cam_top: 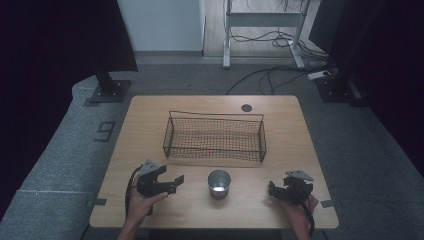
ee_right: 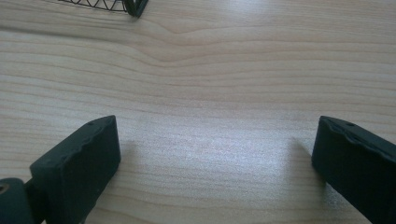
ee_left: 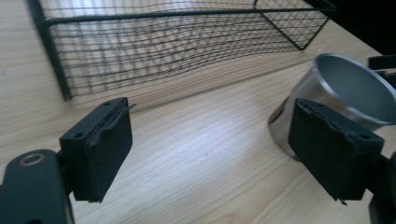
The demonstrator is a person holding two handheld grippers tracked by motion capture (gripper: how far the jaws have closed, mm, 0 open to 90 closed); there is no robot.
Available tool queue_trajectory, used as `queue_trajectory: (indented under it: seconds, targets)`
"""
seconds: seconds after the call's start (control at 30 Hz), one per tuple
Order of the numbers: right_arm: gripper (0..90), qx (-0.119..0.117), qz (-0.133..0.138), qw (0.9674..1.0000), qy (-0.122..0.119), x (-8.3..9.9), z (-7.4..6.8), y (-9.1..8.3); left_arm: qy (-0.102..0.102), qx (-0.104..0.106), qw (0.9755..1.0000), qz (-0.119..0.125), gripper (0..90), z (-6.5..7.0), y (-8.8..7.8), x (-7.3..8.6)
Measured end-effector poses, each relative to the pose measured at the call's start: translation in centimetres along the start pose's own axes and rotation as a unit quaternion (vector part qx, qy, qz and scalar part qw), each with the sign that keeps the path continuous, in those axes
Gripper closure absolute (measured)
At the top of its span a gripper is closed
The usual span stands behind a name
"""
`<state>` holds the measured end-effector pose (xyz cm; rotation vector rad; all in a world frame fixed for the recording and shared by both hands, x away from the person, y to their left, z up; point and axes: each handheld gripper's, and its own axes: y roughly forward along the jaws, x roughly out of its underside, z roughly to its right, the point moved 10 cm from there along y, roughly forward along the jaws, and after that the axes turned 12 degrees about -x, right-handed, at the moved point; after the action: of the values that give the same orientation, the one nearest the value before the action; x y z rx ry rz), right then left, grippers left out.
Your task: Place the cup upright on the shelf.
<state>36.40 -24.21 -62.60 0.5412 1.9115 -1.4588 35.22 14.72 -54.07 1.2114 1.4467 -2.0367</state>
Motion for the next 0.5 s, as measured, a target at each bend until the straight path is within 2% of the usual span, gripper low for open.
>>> queue_trajectory:
  seconds: [0.23, 0.4, 0.5]
  targets:
    - [1.2, 0.001, 0.0, 1.0, 0.001, 0.0, 0.0, 0.0, 0.009, 0.024, 0.9996, 0.014, 13.1, 1.7, -0.6, -2.0]
    - [1.8, 0.002, 0.002, 1.0, 0.002, 0.0, 0.1, 0.0, 0.019, 0.034, 0.9992, 0.006, 12.5, 2.9, -0.2, -2.1]
    - [1.9, 0.002, 0.002, 1.0, 0.002, 0.0, 0.1, 0.0, 0.022, 0.038, 0.999, 0.01, 12.5, 3.6, -0.1, -2.3]
